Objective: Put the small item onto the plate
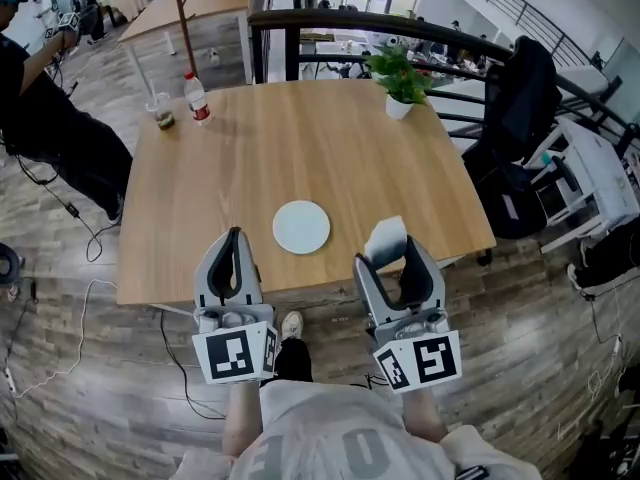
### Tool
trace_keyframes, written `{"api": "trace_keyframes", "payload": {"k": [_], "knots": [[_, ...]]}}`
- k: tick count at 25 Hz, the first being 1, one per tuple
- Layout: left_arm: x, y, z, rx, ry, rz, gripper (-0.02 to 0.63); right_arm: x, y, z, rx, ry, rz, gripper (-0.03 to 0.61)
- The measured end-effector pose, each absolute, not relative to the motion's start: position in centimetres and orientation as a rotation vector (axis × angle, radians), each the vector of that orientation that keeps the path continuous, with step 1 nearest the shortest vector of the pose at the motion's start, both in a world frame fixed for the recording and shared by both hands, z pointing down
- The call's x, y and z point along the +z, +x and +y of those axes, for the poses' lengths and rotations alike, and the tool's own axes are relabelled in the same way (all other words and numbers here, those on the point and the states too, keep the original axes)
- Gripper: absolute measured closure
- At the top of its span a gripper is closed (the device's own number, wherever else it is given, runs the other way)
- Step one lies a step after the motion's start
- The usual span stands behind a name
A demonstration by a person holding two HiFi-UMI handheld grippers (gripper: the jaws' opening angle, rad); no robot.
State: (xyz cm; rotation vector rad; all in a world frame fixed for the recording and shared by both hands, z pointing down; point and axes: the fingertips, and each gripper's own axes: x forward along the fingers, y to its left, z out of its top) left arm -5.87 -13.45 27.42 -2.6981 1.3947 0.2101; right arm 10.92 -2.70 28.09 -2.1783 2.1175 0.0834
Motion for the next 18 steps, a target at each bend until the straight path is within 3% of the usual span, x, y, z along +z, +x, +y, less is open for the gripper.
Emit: {"api": "trace_keyframes", "payload": {"k": [9,18], "knots": [[25.3,-2.9,-26.0,0.236,-2.695,1.343,0.606,25.8,12.7,-14.4,0.172,-2.224,2.11,0.268],[24.8,0.6,-28.5,0.198,-2.691,1.318,0.606,26.9,15.7,-18.1,0.095,-2.221,2.127,0.268]]}}
